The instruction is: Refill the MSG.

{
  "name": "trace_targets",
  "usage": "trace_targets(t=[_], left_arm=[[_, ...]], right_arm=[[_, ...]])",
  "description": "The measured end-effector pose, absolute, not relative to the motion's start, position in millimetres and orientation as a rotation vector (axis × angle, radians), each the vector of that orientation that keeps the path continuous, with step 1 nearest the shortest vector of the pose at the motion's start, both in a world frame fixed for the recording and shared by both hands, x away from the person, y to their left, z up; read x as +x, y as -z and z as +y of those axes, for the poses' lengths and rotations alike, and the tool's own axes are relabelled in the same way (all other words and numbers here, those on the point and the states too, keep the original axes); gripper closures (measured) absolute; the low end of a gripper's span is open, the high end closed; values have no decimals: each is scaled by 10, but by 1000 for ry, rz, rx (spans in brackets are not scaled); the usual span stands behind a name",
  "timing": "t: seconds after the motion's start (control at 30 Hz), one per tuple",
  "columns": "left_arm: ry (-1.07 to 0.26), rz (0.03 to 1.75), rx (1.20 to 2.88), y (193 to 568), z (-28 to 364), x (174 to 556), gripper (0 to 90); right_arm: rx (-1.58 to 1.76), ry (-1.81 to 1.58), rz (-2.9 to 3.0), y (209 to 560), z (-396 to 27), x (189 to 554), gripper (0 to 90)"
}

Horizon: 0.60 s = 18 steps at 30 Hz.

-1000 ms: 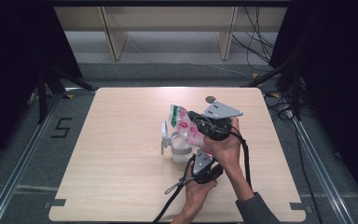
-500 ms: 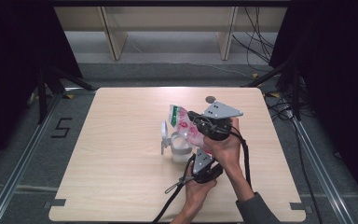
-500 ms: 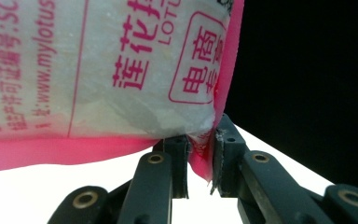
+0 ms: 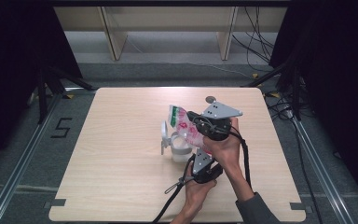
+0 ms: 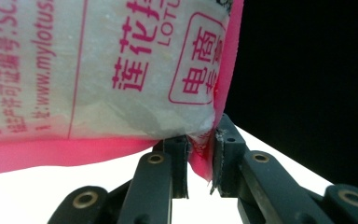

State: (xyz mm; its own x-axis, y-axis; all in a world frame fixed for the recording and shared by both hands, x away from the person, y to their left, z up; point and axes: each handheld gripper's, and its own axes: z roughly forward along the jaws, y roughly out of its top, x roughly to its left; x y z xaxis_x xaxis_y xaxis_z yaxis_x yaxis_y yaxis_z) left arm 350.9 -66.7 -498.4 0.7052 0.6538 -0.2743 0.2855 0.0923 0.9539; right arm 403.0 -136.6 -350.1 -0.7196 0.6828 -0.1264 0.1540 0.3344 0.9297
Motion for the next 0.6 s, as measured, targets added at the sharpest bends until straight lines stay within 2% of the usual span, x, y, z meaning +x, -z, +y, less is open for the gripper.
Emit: trace_targets(t=[0.6], left_arm=[[-324, 801, 1506, 4973, -665, 3501, 779]], right_arm=[[717, -1379, 2096, 3498, -1360, 4032, 897]])
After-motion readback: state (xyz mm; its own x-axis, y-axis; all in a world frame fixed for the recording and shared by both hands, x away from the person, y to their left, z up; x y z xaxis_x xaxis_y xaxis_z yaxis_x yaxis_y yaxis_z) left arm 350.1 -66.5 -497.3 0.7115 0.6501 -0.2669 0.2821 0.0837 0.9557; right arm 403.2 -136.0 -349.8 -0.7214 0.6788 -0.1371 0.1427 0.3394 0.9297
